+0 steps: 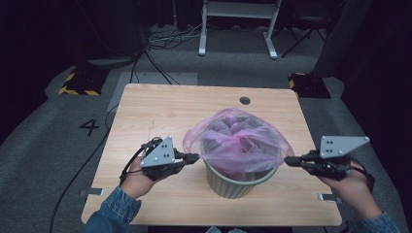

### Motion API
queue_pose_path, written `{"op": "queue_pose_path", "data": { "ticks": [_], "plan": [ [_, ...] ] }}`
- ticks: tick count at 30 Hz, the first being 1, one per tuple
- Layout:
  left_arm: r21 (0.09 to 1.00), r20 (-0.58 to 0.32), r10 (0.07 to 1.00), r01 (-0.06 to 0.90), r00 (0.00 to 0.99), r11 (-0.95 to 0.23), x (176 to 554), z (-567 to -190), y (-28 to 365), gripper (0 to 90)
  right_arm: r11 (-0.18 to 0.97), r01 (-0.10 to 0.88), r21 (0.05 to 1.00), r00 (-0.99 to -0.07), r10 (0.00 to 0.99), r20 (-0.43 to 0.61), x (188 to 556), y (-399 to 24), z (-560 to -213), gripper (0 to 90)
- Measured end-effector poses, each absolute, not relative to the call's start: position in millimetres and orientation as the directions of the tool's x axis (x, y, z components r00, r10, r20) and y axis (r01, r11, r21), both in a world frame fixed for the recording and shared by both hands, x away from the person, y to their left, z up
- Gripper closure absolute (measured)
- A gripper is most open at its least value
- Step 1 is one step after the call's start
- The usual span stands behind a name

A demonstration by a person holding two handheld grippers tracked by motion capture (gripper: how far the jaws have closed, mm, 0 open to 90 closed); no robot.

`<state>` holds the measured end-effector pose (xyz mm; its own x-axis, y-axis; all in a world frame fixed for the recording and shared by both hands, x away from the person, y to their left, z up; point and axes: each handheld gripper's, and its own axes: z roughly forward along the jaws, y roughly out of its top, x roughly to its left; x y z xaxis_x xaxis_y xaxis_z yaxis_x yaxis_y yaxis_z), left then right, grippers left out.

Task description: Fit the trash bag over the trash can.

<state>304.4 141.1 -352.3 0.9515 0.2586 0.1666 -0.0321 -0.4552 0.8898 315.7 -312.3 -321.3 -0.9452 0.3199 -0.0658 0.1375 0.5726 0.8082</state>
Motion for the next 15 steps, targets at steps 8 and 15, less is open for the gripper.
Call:
{"op": "queue_pose_path", "data": {
  "ticks": [8, 15],
  "plan": [
    [0.856, 0.117, 0.153, -0.022, 0.981, -0.517, 296.8, -389.1, 129.8, 90.0, 0.565, 0.152, 0.811, -0.975, 0.220, 0.030, 291.9, -312.8, -361.8, 90.0],
    [0.824, 0.040, 0.241, 0.104, 0.970, -0.557, 320.3, -418.1, 131.1, 89.9, 0.600, 0.245, 0.762, -0.952, 0.298, 0.071, 311.9, -314.0, -398.3, 90.0]
  ]
}}
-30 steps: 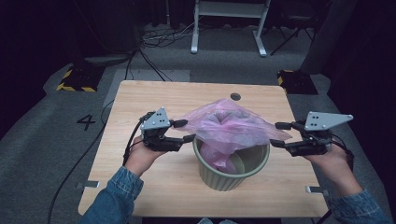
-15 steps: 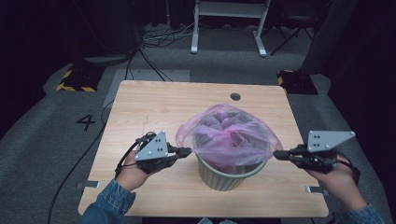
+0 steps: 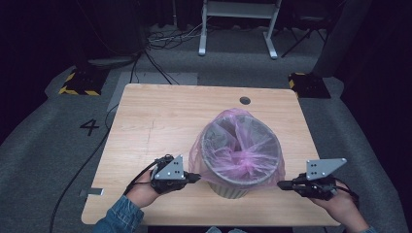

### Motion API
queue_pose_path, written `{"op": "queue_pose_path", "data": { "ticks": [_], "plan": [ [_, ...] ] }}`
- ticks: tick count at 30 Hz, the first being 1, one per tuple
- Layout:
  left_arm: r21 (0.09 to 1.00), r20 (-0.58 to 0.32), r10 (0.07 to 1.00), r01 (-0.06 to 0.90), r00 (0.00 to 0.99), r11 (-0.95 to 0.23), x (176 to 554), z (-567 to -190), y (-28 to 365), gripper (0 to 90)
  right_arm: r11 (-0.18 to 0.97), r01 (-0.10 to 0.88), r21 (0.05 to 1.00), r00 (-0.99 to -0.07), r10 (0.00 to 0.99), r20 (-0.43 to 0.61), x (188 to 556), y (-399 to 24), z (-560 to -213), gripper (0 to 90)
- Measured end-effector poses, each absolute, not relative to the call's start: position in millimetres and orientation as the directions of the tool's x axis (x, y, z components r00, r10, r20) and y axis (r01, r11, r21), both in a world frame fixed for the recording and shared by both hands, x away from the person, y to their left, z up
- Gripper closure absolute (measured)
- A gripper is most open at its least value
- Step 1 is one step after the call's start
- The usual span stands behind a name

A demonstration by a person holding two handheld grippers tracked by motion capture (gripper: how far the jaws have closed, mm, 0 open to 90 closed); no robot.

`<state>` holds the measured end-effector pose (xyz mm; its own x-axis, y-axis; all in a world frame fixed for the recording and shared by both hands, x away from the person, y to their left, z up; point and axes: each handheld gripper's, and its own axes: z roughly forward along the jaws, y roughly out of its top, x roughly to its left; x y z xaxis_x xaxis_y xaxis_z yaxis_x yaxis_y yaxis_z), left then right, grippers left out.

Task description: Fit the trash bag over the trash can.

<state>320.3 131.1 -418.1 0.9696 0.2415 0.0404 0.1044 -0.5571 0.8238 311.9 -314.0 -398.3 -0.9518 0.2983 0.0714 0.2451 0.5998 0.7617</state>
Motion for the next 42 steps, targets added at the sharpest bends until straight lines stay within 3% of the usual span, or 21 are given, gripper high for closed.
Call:
{"op": "queue_pose_path", "data": {
  "ticks": [7, 10, 13, 18, 22, 29, 34, 37, 42],
  "plan": [
    [0.792, -0.007, 0.290, 0.182, 0.957, -0.583, 330.0, -438.9, 126.7, 89.7, 0.611, 0.295, 0.735, -0.943, 0.311, 0.120, 322.3, -307.9, -427.9, 89.2],
    [0.790, -0.002, 0.332, 0.205, 0.943, -0.577, 330.5, -440.9, 133.6, 89.6, 0.564, 0.271, 0.780, -0.951, 0.283, 0.126, 318.9, -315.6, -419.5, 68.3],
    [0.789, -0.005, 0.390, 0.243, 0.921, -0.564, 335.0, -443.6, 142.7, 89.7, 0.509, 0.259, 0.821, -0.946, 0.304, 0.109, 319.0, -327.6, -402.6, 58.8],
    [0.787, 0.003, 0.492, 0.302, 0.871, -0.539, 349.2, -445.5, 150.8, 89.6, 0.437, 0.226, 0.871, -0.922, 0.384, 0.047, 331.8, -338.7, -368.5, 50.9],
    [0.829, 0.000, 0.553, 0.309, 0.833, -0.466, 359.4, -433.2, 152.9, 89.6, 0.405, 0.215, 0.889, -0.897, 0.441, 0.017, 354.5, -333.8, -344.5, 49.0],
    [0.816, -0.017, 0.585, 0.349, 0.811, -0.460, 390.6, -431.3, 144.9, 89.5, 0.370, 0.239, 0.898, -0.877, 0.479, 0.036, 401.0, -310.1, -324.2, 45.4],
    [0.802, -0.006, 0.563, 0.340, 0.827, -0.491, 391.0, -437.3, 132.1, 89.3, 0.358, 0.283, 0.890, -0.851, 0.521, 0.061, 436.0, -295.2, -325.7, 39.8],
    [0.796, 0.012, 0.560, 0.331, 0.829, -0.507, 389.3, -437.4, 129.0, 89.2, 0.325, 0.341, 0.882, -0.840, 0.527, 0.131, 457.1, -292.2, -333.8, 35.2],
    [0.800, 0.006, 0.566, 0.336, 0.824, -0.497, 390.4, -437.0, 128.4, 89.2, 0.317, 0.381, 0.868, -0.840, 0.510, 0.183, 481.0, -288.0, -348.0, 36.3]
  ]
}}
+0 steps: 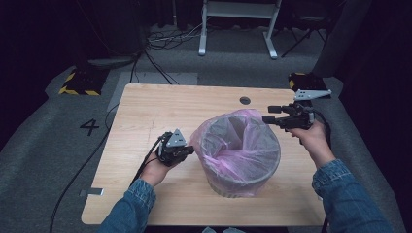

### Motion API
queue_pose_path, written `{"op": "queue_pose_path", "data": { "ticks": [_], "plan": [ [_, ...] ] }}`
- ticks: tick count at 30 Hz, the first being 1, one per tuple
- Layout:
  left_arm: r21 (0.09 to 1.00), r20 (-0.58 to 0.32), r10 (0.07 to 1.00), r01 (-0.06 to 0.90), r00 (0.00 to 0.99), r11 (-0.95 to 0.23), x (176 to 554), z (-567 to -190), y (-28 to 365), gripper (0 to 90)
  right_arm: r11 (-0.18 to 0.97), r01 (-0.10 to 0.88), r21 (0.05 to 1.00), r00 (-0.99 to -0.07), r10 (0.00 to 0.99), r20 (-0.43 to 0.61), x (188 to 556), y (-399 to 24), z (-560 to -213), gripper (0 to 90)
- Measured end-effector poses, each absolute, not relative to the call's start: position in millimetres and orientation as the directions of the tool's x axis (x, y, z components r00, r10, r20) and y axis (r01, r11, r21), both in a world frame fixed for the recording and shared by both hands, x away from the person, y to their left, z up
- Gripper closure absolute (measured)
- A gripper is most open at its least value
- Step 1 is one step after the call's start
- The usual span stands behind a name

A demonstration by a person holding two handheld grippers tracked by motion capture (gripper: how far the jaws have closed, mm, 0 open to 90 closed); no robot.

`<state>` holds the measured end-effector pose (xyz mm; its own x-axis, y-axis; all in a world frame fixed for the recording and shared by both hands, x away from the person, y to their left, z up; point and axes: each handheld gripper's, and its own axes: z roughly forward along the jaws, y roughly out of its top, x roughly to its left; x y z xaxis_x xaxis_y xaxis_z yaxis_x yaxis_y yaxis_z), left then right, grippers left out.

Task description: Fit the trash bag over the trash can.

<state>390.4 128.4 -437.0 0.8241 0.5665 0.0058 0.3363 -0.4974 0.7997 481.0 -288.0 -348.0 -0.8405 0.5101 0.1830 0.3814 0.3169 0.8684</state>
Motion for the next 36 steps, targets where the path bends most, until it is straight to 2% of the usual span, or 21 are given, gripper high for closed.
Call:
{"op": "queue_pose_path", "data": {
  "ticks": [2, 6, 7, 12, 19, 26, 30, 32, 33, 34, 35, 36],
  "plan": [
    [0.799, 0.007, 0.568, 0.337, 0.823, -0.498, 390.5, -437.2, 127.9, 89.2, 0.325, 0.398, 0.858, -0.848, 0.486, 0.210, 487.5, -284.2, -354.0, 44.3],
    [0.801, 0.011, 0.567, 0.332, 0.824, -0.498, 389.3, -436.0, 127.4, 89.3, 0.386, 0.408, 0.827, -0.881, 0.405, 0.245, 492.2, -274.3, -362.5, 85.4],
    [0.802, 0.013, 0.567, 0.330, 0.823, -0.497, 389.0, -435.6, 127.6, 89.2, 0.398, 0.409, 0.821, -0.882, 0.405, 0.242, 491.9, -272.6, -363.8, 89.4],
    [0.802, 0.010, 0.567, 0.332, 0.823, -0.496, 388.1, -435.6, 127.9, 89.3, 0.432, 0.440, 0.787, -0.855, 0.470, 0.220, 489.3, -276.1, -375.1, 90.0],
    [0.763, 0.002, 0.523, 0.337, 0.852, -0.552, 385.2, -443.2, 119.7, 89.3, 0.497, 0.529, 0.688, -0.799, 0.565, 0.206, 479.5, -298.6, -414.3, 90.0],
    [0.704, -0.027, 0.488, 0.363, 0.872, -0.610, 378.0, -464.8, 115.1, 89.4, 0.530, 0.585, 0.614, -0.772, 0.595, 0.223, 456.6, -316.3, -455.6, 90.0],
    [0.675, -0.010, 0.493, 0.370, 0.870, -0.638, 375.9, -476.3, 113.5, 89.4, 0.518, 0.595, 0.614, -0.768, 0.591, 0.246, 445.6, -319.1, -468.7, 90.0],
    [0.674, -0.029, 0.498, 0.385, 0.867, -0.630, 375.6, -478.2, 114.8, 89.1, 0.524, 0.591, 0.613, -0.772, 0.589, 0.240, 438.8, -318.2, -471.9, 90.0],
    [0.671, -0.033, 0.504, 0.393, 0.863, -0.628, 375.1, -478.3, 115.9, 87.0, 0.526, 0.588, 0.614, -0.772, 0.591, 0.234, 435.2, -317.8, -472.7, 89.8],
    [0.674, -0.039, 0.510, 0.400, 0.859, -0.621, 374.3, -477.6, 117.6, 79.5, 0.526, 0.585, 0.618, -0.771, 0.597, 0.221, 431.5, -317.9, -472.3, 87.7],
    [0.681, -0.064, 0.516, 0.415, 0.854, -0.603, 373.2, -475.9, 120.3, 66.7, 0.524, 0.575, 0.629, -0.771, 0.604, 0.202, 427.4, -318.6, -470.7, 79.0],
    [0.683, -0.081, 0.514, 0.423, 0.854, -0.595, 372.5, -473.9, 122.5, 56.4, 0.520, 0.545, 0.658, -0.777, 0.608, 0.164, 421.9, -320.8, -467.1, 66.6]
  ]
}}
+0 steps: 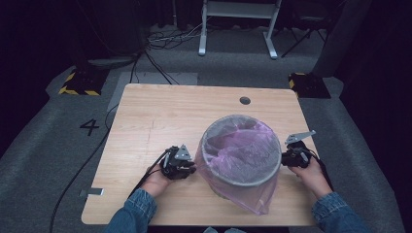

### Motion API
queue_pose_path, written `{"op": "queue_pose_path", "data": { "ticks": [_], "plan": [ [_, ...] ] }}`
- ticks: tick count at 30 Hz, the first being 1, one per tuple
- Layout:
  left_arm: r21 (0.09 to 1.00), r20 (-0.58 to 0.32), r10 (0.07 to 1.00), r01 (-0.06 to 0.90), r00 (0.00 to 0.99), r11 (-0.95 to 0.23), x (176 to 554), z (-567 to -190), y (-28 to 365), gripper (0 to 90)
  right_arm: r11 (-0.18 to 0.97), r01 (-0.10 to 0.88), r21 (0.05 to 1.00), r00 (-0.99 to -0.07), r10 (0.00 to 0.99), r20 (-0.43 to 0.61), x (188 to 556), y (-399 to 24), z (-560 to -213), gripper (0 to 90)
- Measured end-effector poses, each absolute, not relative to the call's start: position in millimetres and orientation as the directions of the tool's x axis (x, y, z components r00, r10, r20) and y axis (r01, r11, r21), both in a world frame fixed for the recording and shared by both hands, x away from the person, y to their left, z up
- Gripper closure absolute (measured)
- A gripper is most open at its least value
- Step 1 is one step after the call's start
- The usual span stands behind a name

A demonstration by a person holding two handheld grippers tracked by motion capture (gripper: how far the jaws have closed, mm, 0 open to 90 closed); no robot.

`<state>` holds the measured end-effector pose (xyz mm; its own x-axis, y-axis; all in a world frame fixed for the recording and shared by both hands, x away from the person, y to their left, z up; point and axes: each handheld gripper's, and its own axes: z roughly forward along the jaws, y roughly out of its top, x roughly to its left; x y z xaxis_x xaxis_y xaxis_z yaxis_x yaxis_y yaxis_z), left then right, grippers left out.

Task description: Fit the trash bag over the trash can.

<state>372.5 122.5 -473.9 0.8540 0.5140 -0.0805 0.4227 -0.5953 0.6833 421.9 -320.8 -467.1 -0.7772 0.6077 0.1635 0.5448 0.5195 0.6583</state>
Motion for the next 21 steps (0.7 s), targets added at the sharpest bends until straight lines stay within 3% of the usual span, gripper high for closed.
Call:
{"op": "queue_pose_path", "data": {
  "ticks": [2, 5, 10, 16, 21],
  "plan": [
    [0.714, -0.111, 0.501, 0.419, 0.858, -0.560, 366.9, -466.6, 128.5, 41.4, 0.486, 0.500, 0.717, -0.785, 0.604, 0.138, 413.4, -328.2, -458.3, 48.1],
    [0.772, -0.101, 0.486, 0.376, 0.868, -0.512, 352.9, -451.4, 135.8, 34.3, 0.436, 0.443, 0.784, -0.808, 0.573, 0.138, 399.2, -340.7, -441.8, 35.7],
    [0.829, -0.073, 0.475, 0.319, 0.877, -0.461, 335.9, -429.7, 141.4, 30.0, 0.406, 0.393, 0.825, -0.842, 0.520, 0.145, 370.7, -346.8, -416.6, 25.6],
    [0.866, -0.053, 0.496, 0.288, 0.867, -0.410, 331.5, -411.7, 151.7, 29.0, 0.386, 0.352, 0.853, -0.878, 0.452, 0.158, 324.5, -333.7, -393.7, 22.3],
    [0.877, -0.074, 0.474, 0.284, 0.877, -0.388, 336.6, -402.7, 143.2, 26.5, 0.411, 0.342, 0.845, -0.885, 0.444, 0.142, 308.6, -310.7, -382.5, 21.0]
  ]
}}
